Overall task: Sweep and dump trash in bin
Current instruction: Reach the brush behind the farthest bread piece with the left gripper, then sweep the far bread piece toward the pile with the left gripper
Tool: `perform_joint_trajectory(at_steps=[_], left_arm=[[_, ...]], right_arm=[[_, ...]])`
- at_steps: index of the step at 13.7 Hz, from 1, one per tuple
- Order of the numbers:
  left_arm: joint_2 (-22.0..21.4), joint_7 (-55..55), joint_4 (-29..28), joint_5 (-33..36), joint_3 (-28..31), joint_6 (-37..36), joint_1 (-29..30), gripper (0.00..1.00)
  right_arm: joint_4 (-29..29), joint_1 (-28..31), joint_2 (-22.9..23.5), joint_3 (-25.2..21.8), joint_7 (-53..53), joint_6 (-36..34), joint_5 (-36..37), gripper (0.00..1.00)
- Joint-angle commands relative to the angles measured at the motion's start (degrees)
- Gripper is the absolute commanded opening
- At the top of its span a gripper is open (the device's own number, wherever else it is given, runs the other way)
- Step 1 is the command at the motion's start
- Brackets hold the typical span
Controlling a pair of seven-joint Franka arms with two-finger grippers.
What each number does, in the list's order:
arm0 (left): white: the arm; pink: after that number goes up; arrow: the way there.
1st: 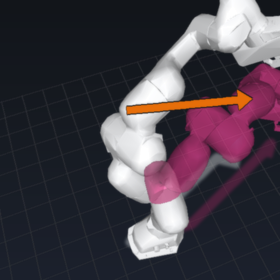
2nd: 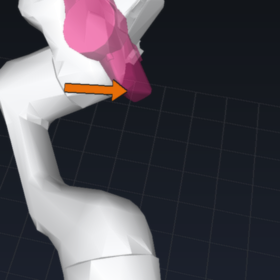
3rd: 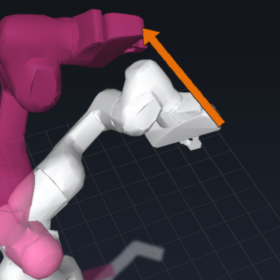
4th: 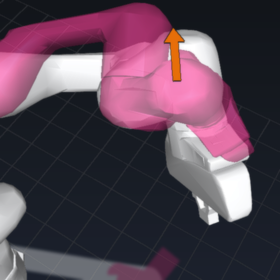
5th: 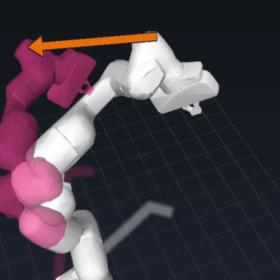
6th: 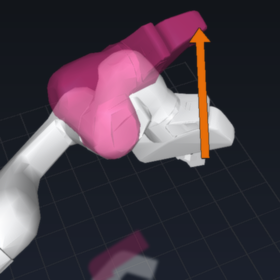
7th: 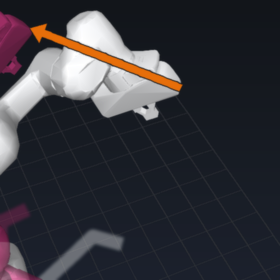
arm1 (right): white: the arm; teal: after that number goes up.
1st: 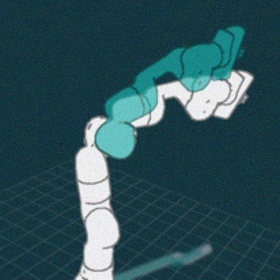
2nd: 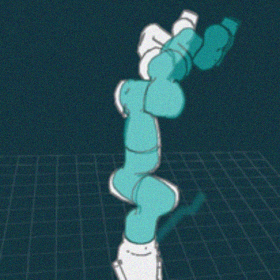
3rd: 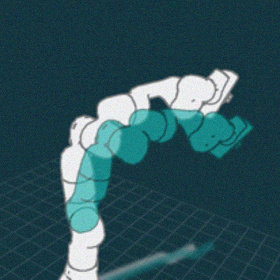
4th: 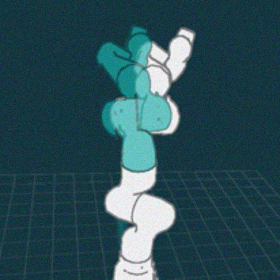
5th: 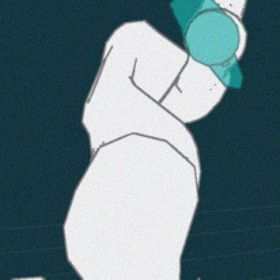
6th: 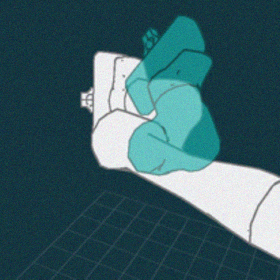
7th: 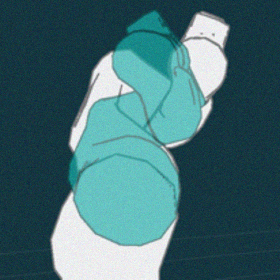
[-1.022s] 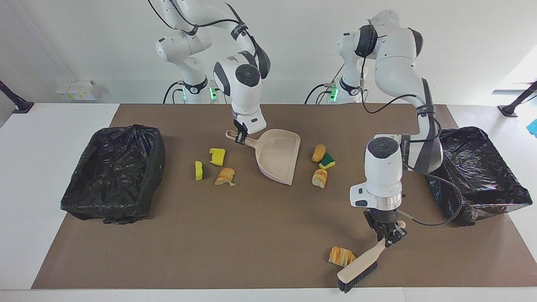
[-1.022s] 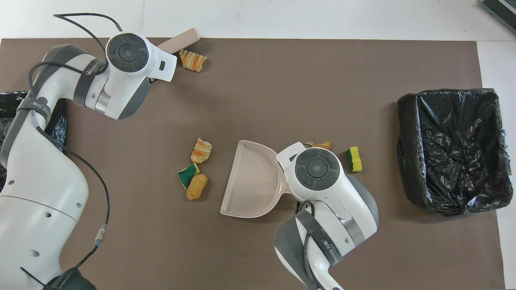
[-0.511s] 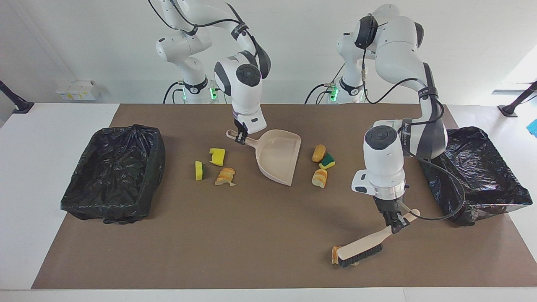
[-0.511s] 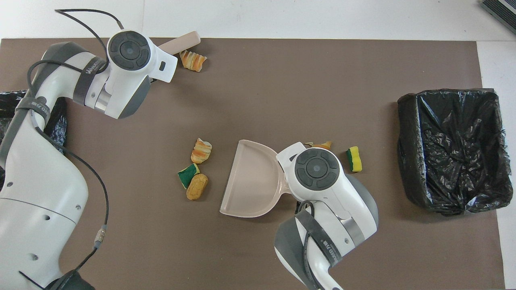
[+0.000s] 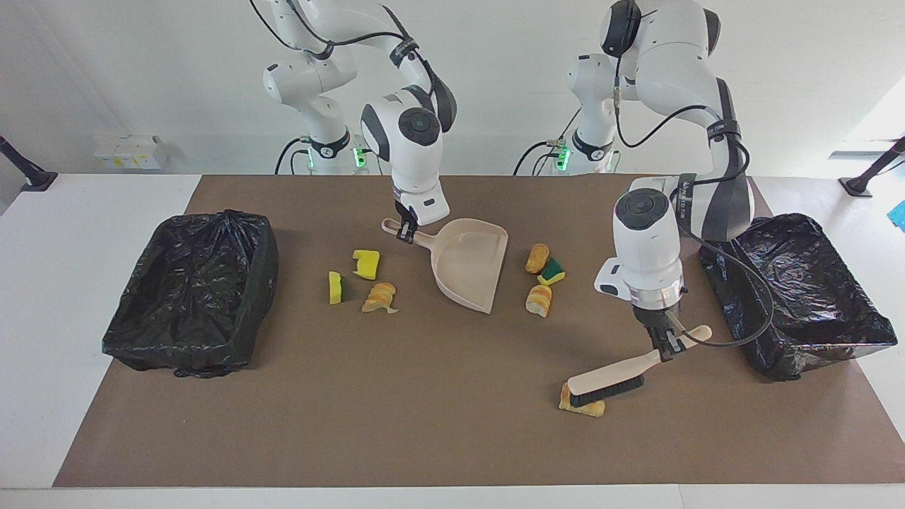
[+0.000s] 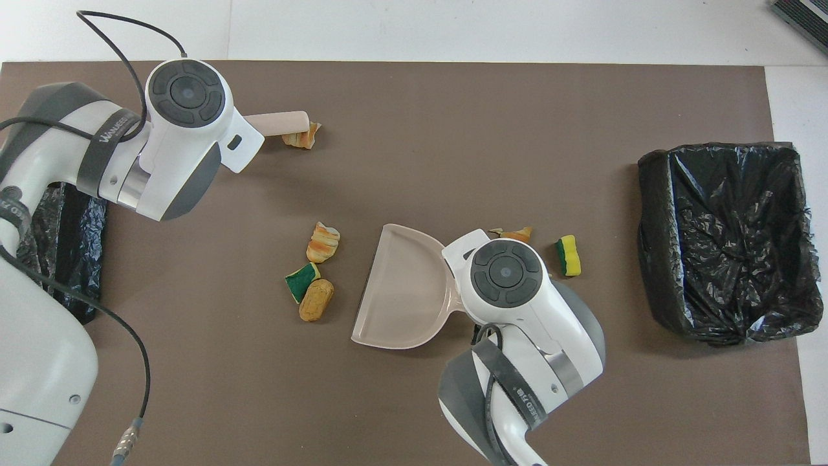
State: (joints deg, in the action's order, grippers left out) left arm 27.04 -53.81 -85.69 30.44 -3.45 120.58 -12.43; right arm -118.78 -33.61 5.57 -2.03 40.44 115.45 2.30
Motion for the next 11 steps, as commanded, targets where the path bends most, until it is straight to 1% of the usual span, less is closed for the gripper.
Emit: perform_joint_trajectory(at_steps=[1,2,3,5,6,8,11], left_arm=[[-1.83,-0.34,-0.63,-4.31,0.37,1.05,0.48,0.0],[-1.56,1.15,-0.62,-5.99,0.55,4.63,0.56,0.0],[-1.56,1.51,-0.97,-6.19,0.73,8.14,0.91,0.0],[0.37,4.3,-1.06,-6.27,0.73,11.5,1.62,0.0],[1.07,6.07,-1.14,-6.19,0.73,12.65,1.62,0.0],[1.96,6.26,-1.32,-6.27,0.73,13.27,1.88,0.0],[1.79,6.26,-5.0,-5.75,0.73,13.27,1.8,0.0]], right_arm=[[-1.19,-0.23,-1.53,0.44,-2.73,0.12,0.51,0.0],[-1.19,-0.23,-1.53,0.53,-2.73,0.03,0.51,0.0],[-1.19,-0.23,-1.53,0.53,-2.73,0.03,0.51,0.0],[-1.19,-0.23,-1.61,0.62,-3.08,-0.32,0.51,0.0],[-1.1,-0.23,-1.61,0.62,-3.09,-0.49,0.51,0.0],[-0.75,-0.23,-1.35,0.53,-3.0,-0.49,0.51,0.0],[0.13,-0.06,-1.0,0.53,-2.03,-0.76,2.25,0.0]])
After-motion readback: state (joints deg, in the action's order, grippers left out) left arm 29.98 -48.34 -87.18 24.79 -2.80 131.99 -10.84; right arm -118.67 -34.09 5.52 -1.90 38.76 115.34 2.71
